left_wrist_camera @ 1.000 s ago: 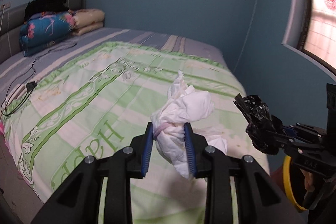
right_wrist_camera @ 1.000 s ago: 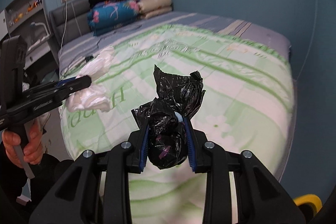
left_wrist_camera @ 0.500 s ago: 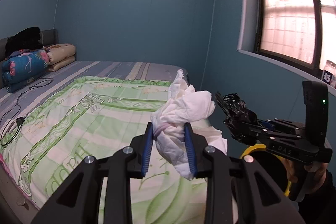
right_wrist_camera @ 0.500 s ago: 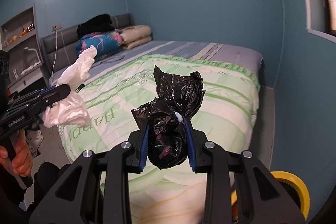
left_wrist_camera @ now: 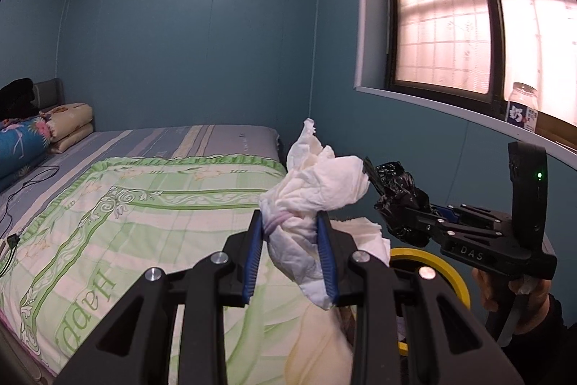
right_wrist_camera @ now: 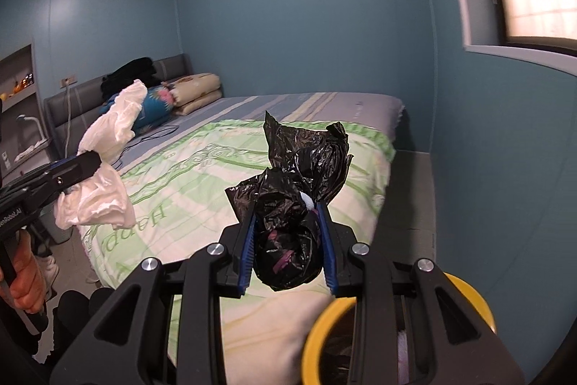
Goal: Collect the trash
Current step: 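Lift the white tissue and black bag and carry them over the yellow bin, then open both tools to drop the tissue and bag into the bin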
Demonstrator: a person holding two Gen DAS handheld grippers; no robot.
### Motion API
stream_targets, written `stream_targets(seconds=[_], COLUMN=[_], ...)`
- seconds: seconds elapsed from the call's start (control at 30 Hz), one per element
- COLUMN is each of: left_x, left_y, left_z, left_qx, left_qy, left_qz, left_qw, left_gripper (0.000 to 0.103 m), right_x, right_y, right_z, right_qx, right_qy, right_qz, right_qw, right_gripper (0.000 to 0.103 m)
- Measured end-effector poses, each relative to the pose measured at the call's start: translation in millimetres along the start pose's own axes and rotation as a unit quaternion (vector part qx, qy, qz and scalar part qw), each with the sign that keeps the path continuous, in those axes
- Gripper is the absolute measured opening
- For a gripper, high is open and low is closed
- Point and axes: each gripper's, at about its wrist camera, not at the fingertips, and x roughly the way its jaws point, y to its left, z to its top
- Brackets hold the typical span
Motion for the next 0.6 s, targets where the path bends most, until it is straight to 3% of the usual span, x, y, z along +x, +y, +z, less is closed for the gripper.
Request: stream_targets(seconds=[0.23, 0.6], left_x=[22.9, 130.3], left_y=[-43.2, -99.8], left_z=[1.0, -41.5], left_qx=[0.02, 0.021], left_qy=[0.005, 0.113], left_qz=[-0.037, -0.136], left_qw=[0.9991, 0.984], left_gripper=[0.028, 0.028], right_x=[-12.5, 5.1], right_y=[-36.5, -87.9], right_z=[-20.7, -61.1], right_qx=[0.04, 0.128], right_qy=[0.007, 0.064], right_qz=[-0.058, -0.107], right_qw=[0.998, 0.984], right_gripper=[0.03, 0.03])
